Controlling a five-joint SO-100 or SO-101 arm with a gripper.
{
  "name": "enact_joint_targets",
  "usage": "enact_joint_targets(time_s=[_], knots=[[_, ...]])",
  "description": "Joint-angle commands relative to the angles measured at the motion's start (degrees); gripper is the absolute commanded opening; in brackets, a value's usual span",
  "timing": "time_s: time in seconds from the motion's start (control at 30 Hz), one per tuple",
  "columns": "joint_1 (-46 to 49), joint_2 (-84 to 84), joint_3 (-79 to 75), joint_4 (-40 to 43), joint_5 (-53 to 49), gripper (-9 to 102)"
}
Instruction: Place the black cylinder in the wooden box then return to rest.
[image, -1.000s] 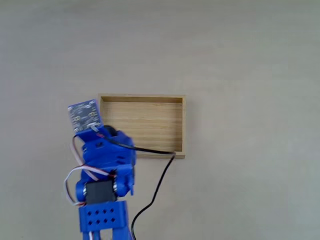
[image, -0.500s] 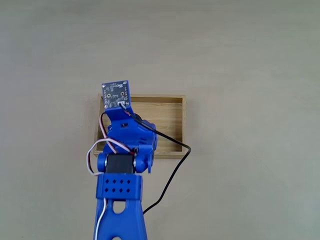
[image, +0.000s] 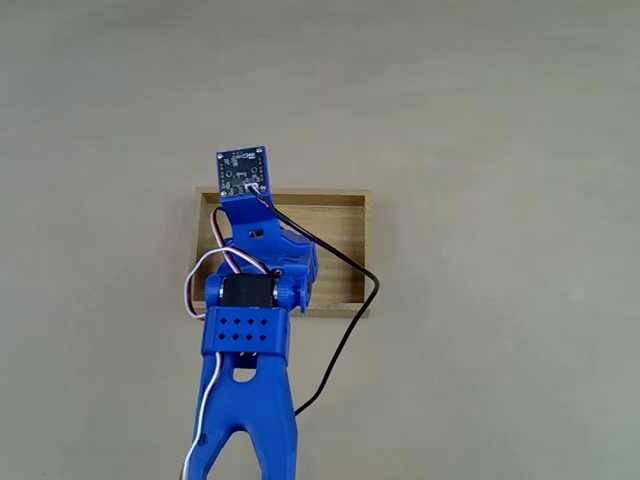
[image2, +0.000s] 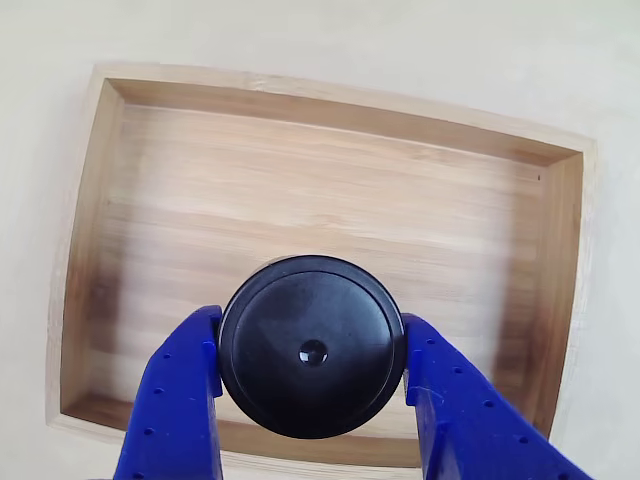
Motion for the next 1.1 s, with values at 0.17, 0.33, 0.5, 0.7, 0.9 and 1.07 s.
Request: enact_joint_targets(time_s=[0.17,0.33,0.5,0.7,0.9,1.07], knots=[[-0.09,2.72,-7.65,-3.16,-0.79,20],[0.26,4.57,-8.35,-3.87,-0.53,20],[0.53,5.8,-9.05,-4.48,-0.35,20],[1.23,6.59,-9.05,-5.01,0.0,20],[1.85,7.29,-9.05,-5.98,0.35,21],[2.2,7.47,-9.05,-6.06,0.53,25]])
